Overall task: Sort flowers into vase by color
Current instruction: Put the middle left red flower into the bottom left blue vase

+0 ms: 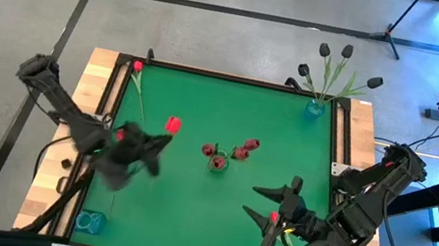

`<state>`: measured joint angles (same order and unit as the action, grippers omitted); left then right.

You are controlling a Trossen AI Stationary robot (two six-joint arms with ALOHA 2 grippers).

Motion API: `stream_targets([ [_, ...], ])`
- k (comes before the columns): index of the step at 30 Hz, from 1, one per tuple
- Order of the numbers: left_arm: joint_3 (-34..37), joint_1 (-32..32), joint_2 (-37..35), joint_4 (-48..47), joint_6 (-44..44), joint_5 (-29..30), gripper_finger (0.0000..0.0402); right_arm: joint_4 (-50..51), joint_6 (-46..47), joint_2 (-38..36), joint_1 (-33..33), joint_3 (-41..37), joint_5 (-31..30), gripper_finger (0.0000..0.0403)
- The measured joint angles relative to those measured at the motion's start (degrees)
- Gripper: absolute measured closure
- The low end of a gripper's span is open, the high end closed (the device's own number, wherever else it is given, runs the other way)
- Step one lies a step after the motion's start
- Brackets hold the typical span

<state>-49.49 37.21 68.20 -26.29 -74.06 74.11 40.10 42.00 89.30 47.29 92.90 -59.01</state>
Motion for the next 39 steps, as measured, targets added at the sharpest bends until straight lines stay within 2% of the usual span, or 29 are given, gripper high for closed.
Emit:
stream_targets([
  [3,-4.94,9.75,-0.93,6.43,15.13,3.11,0.0397,0.28,0.00,0.00,0.00,0.00,0.66,0.0159],
  [8,-9.99,23.42,-0.10,18.63,43.68,2.87,0.0397,0.45,-0.20,0.64,-0.02,0.00,-0.13,0.0159],
  [11,-10.21,29.40,-0.09,19.04,52.19,2.79,0.0397,0.29,-0.20,1.40,-0.02,0.00,-0.54,0.0159],
  [15,-10.20,34.43,-0.06,19.25,53.51,2.71,0.0397,0.22,1.00,2.13,-0.07,0.00,-0.41,0.0159],
  [21,-10.19,34.55,0.05,20.46,51.89,3.36,0.0397,-0.12,1.20,2.14,-0.07,0.00,-0.91,0.0159],
  [28,-10.19,35.13,0.07,27.41,52.05,5.91,0.0396,-0.18,1.25,2.14,-0.07,0.00,-0.74,0.0159],
  [39,-10.19,40.61,2.75,25.62,50.28,10.84,0.0396,-0.16,1.67,2.14,0.00,0.00,0.16,0.0159],
])
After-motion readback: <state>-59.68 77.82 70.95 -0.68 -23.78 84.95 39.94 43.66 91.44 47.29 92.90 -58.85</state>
